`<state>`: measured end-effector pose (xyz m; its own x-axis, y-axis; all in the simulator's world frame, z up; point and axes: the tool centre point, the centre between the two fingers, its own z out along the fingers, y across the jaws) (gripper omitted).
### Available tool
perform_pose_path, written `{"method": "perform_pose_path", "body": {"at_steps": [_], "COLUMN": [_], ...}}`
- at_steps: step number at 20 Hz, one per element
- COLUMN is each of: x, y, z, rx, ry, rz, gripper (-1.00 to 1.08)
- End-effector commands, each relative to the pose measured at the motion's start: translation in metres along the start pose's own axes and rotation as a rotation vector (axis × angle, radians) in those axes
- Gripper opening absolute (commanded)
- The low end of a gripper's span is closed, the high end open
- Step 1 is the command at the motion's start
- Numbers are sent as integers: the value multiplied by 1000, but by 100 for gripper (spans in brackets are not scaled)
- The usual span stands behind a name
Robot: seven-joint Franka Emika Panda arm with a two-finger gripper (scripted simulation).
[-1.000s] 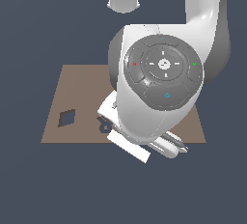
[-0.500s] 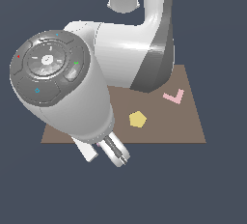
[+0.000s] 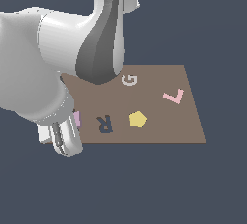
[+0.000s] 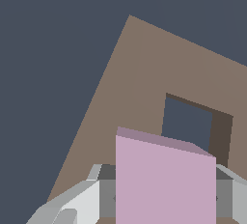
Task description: Insert a designated object into the corresponding slot on a board.
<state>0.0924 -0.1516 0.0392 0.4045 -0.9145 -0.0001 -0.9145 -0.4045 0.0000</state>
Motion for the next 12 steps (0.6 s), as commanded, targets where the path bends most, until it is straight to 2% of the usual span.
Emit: {"method": "perform_pose_path", "body": {"at_steps": [1, 6, 12], "x": [9, 17, 18], "y": [13, 27, 29], "z": [-1, -1, 1], "rx": [1, 1, 0], "ry": [0, 0, -1], "rz": [52, 104, 110], "gripper": [-100, -100, -100]}}
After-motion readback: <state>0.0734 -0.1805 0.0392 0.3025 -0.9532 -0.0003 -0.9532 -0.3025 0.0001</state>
